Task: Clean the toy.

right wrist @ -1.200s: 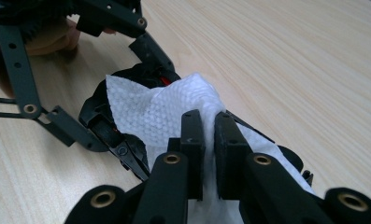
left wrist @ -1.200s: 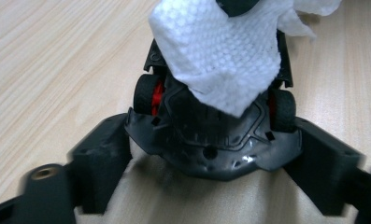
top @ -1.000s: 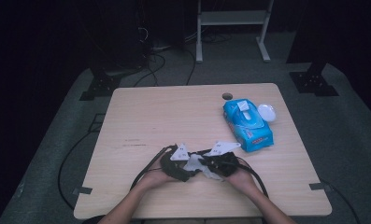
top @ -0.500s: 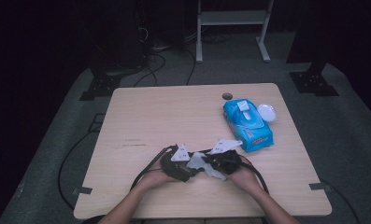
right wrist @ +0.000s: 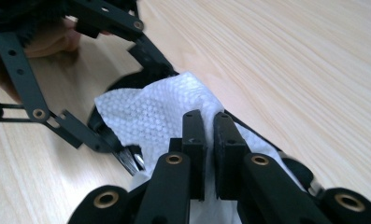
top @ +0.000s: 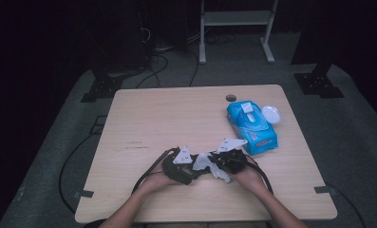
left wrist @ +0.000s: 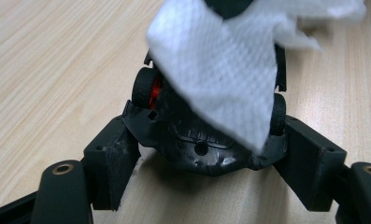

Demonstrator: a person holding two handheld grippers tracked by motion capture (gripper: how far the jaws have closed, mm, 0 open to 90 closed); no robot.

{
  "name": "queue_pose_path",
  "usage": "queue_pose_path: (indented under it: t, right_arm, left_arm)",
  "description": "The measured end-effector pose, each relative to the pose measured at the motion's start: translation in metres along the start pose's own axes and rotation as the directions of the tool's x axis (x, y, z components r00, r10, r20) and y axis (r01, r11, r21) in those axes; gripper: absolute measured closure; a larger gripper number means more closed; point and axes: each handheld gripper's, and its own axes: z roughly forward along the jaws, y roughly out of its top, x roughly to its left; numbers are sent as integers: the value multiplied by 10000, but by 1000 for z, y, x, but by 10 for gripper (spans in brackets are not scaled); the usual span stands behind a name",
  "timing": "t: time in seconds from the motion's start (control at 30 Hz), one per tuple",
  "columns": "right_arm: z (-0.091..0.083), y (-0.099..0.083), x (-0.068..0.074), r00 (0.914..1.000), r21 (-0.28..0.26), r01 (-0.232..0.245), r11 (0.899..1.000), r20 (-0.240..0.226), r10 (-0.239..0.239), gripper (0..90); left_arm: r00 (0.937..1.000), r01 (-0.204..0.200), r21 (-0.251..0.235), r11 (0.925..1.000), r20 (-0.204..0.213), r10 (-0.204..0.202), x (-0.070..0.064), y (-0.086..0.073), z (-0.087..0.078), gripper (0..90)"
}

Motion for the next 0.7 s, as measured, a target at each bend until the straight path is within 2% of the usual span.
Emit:
queue_pose_path:
  t: [0.03, 0.07, 0.1, 0.13, 0.2, 0.27, 0.33, 0.37, 0.43, 0.5, 0.6, 0.63, 0.7]
  right_arm:
    - [0, 0, 2, 9999, 44, 67, 10000, -78, -66, 844]
    - [0, 0, 5, 9990, 77, 25, 10000, -446, -22, 844]
    - [3, 1, 9, 9947, 54, -5, 10000, -1032, 11, 844]
    - [7, 3, 15, 9904, 59, 125, 9999, -1378, -116, 843]
    - [16, 7, 28, 9866, 51, 630, 9980, -1514, -615, 842]
    - [24, 14, 34, 9846, 50, 739, 9973, -1595, -721, 842]
    - [30, 19, 33, 9873, -23, 728, 9973, -1416, -724, 843]
    - [31, 21, 32, 9911, -62, 691, 9976, -1138, -693, 843]
    - [30, 24, 26, 9964, -78, 673, 9977, -518, -677, 842]
    - [26, 23, 15, 9974, -73, 599, 9982, 412, -595, 843]
    - [20, 20, 1, 9984, -98, -206, 9997, 525, 211, 844]
    - [20, 19, 1, 9986, -113, -261, 9996, 465, 266, 844]
    - [23, 21, 8, 9998, -218, -201, 9996, -89, 199, 843]
  left_arm:
    - [10000, -5, -10, 10000, -36, 5, 0, 0, 0, 257]
    - [10000, -53, -1, 10000, -56, 53, 0, 1, 1, 257]
    - [10000, -9, -29, 10000, -73, 9, 0, 1, 1, 257]
    - [10000, 0, -9, 10000, -86, -1, -1, 2, 2, 257]
    - [9999, -68, 63, 10000, -90, 68, -1, 2, 1, 257]
    - [9999, -95, 88, 9999, -75, 96, -1, 2, 1, 256]
    - [10000, -48, 62, 10000, -60, 48, 0, 1, 0, 257]
    - [10000, -4, 44, 10000, -49, 4, 0, 1, 0, 257]
    - [10000, 26, 35, 10000, -31, -26, 0, 0, 0, 257]
    - [10000, -17, 23, 10000, -74, 18, 0, 0, 0, 257]
    - [9999, -66, 29, 10000, -103, 67, 0, 1, 0, 257]
    - [9999, -56, 37, 10000, -116, 56, -1, 1, 0, 257]
    - [9999, -101, 3, 9999, -121, 101, -2, 2, 1, 257]
